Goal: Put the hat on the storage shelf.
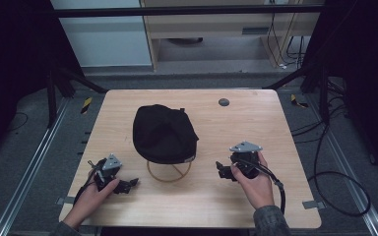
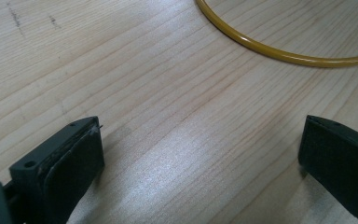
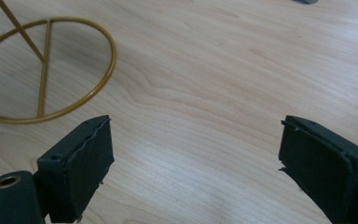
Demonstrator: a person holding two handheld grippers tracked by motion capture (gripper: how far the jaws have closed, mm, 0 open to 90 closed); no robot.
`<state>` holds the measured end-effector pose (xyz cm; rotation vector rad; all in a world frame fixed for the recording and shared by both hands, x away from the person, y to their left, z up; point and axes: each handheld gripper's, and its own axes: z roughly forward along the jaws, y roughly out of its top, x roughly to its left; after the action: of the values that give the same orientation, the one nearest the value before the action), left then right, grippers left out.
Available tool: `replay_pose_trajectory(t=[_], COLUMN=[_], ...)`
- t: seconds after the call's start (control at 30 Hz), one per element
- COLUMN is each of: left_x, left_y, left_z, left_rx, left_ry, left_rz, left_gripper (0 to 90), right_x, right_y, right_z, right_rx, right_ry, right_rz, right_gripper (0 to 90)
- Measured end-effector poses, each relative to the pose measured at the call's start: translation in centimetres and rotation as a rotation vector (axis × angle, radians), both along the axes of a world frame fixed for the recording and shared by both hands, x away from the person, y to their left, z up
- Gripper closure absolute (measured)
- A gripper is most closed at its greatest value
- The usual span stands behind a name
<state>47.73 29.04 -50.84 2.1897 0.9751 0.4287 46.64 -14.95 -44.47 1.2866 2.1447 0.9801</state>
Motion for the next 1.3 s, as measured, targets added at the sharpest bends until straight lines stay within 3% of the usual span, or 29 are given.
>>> replay_pose_trajectory(t=[0.27,0.87,1.3], left_x=[0.0,0.0,0.0], left_y=[0.0,0.0,0.0], left_z=[0.0,0.0,0.0], left_rx=[0.0,0.0,0.0], left_ry=[0.0,0.0,0.0], left_rz=[0.0,0.0,0.0], left_gripper=[0.0,0.0,0.0], right_x=[0.2,1.5,3.3], right_y=[0.6,2.2,2.8], right_z=[-2.3,-4.3,-5.4], right_rx=[0.01,0.009,0.043], right_ry=[0.04,0.081,0.063], right_rz=[-0.004,0.01,-0.044], right_gripper=[9.8,9.9,10.0])
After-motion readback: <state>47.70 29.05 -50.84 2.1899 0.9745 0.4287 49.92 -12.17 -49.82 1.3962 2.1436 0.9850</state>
